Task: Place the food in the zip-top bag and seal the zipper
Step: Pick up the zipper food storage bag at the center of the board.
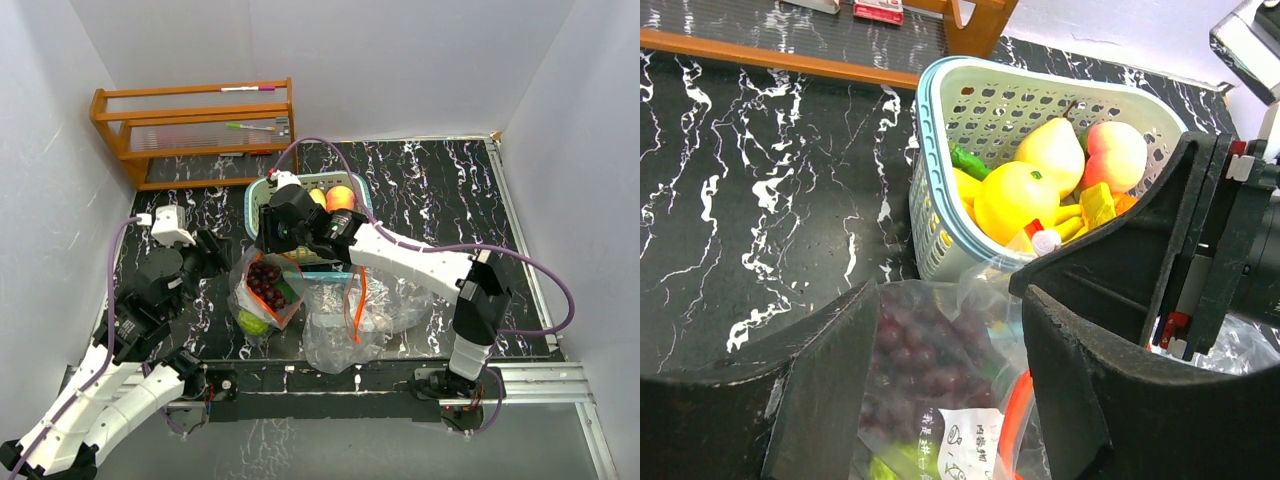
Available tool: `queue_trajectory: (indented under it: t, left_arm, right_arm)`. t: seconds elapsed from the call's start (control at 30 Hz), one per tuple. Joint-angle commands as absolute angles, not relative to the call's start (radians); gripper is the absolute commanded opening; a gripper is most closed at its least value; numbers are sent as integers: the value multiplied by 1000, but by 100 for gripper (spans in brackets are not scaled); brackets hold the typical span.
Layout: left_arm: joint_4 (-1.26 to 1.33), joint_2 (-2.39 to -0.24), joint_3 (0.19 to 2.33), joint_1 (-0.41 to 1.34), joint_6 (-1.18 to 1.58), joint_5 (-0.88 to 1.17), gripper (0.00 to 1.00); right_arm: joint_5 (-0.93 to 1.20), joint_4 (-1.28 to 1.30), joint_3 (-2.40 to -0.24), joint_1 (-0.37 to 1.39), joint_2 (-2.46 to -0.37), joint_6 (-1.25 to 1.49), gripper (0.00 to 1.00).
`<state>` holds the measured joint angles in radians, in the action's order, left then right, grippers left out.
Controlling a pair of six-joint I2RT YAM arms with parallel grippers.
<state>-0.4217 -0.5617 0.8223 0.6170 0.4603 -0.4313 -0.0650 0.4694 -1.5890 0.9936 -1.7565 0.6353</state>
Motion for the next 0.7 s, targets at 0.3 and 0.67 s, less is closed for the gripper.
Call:
queue_trajectory:
  t: [0.3, 0.67]
  left_arm:
    - [-453, -549, 886, 618, 368, -479, 61]
    - [-492, -556, 1026, 618, 292, -459, 97]
  right_arm:
    - [-12, 443, -1697, 999, -1678, 341, 8]
    - [302, 621, -2014, 975, -1706, 207, 8]
